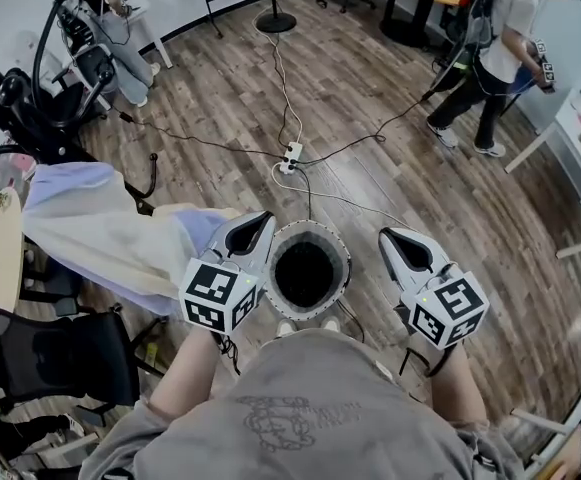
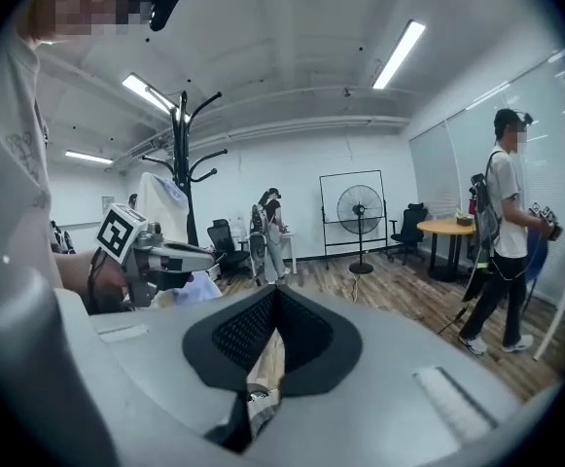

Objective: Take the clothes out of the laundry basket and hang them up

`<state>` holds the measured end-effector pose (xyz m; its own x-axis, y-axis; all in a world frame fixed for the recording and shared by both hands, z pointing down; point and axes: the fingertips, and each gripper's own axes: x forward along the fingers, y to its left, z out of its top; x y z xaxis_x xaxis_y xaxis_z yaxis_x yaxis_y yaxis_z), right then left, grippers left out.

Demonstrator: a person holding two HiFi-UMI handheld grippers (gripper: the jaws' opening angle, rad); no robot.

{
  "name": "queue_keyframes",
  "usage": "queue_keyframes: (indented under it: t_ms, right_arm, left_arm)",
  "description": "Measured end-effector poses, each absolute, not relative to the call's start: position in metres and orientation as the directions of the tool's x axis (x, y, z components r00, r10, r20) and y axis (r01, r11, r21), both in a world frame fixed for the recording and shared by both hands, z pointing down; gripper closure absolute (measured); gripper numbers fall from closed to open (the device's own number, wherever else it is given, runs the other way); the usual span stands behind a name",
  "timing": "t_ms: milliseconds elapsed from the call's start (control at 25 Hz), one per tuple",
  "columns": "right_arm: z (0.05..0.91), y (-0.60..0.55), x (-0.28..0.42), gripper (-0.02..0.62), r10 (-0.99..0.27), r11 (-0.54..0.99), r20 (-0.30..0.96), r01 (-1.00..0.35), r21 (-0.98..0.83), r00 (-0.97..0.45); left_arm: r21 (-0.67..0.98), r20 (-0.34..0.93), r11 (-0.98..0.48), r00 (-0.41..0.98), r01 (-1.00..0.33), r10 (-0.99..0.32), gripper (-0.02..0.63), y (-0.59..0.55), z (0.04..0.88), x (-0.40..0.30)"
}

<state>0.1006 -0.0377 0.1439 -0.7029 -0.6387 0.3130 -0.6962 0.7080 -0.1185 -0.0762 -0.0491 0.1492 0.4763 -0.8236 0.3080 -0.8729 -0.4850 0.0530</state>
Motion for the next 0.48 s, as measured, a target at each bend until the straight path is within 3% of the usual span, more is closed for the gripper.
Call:
queue_keyframes:
  t_ms: [480]
  right_arm:
    - [0.132,-0.031,0.092,0.569,-0.626,0.733,0.295,-0.674,-0.094,-0.722]
  left_arm:
    - [0.113,0.285,-0.419,0.434,-0.901,-0.855,0.606,-0.042,0.141,-0.093]
